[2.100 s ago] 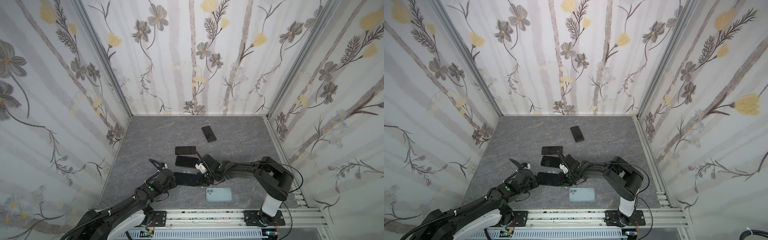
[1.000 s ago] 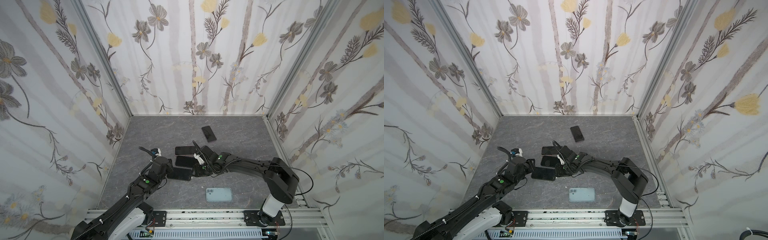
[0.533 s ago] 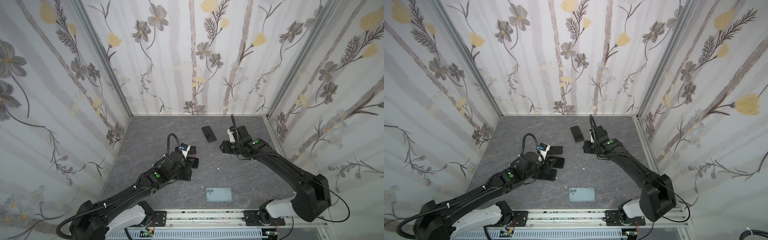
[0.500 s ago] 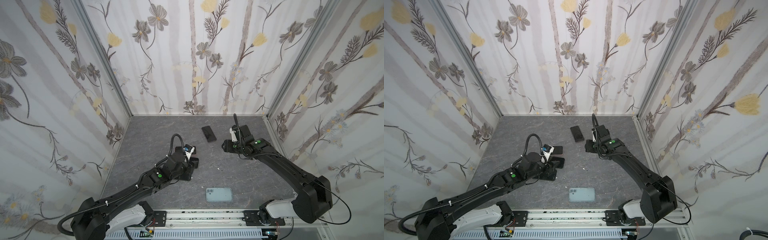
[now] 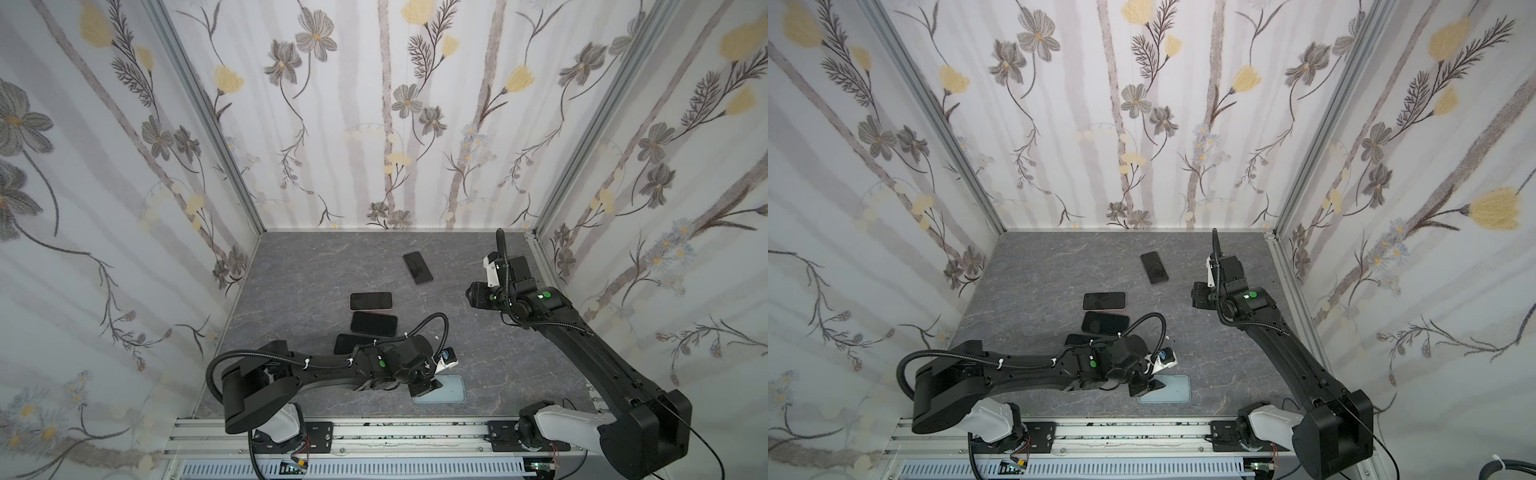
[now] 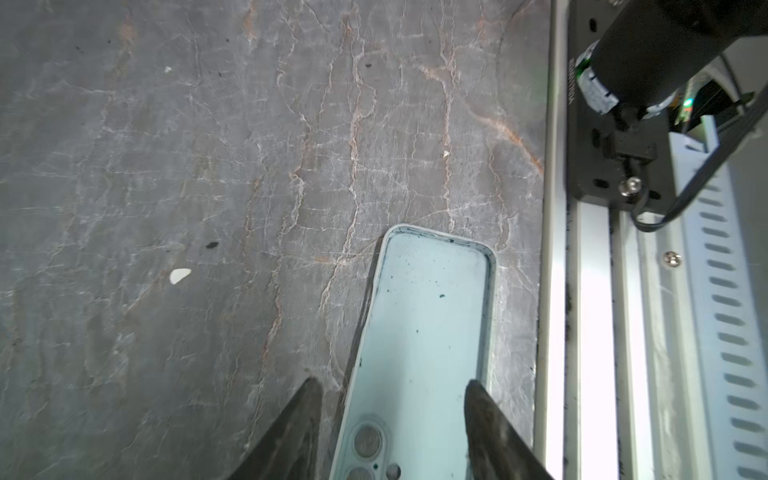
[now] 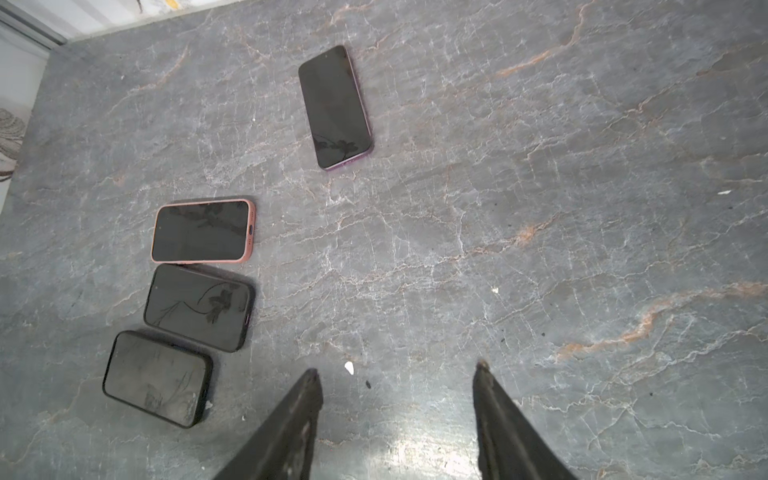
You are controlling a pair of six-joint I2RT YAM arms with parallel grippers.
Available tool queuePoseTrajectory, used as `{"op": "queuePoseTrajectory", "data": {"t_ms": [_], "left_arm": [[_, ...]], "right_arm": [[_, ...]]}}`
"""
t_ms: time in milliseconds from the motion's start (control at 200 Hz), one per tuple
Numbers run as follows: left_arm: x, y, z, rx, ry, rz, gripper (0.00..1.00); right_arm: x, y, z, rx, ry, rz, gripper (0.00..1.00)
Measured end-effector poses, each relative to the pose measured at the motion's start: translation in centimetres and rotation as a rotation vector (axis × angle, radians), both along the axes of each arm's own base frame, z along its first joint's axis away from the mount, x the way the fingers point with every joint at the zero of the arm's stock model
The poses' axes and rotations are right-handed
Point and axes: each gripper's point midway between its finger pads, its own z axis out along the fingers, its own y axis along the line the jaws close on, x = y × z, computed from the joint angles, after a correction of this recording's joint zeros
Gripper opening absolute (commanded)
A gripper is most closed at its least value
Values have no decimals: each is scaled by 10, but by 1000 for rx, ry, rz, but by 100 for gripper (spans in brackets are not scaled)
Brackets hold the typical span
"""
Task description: Put the phone into the phone case
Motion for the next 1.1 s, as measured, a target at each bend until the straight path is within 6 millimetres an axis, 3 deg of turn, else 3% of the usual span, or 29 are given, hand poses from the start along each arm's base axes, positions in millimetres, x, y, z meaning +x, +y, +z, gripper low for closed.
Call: {"op": "queuePoseTrajectory", "data": {"t_ms": [130,310,545,889,1099], "left_arm": [[10,-9,-16,38,-35,20,45],[32,-3,-33,100,-88,74,45],[39,7,-43,168,-126,34,46],[37,3,-48,197,-133,-26,45],[63,5,-45,219,-201,5,43]], "right_arm": [[-5,-4,-1,-13,10,3,58],[-6,-7,1,-24,2,10,58],[-7,-9,-8,-45,35,16,58],[-4,-9,-16,-66,66,26,58],[1,-8,-16,-74,67,33,57]]}}
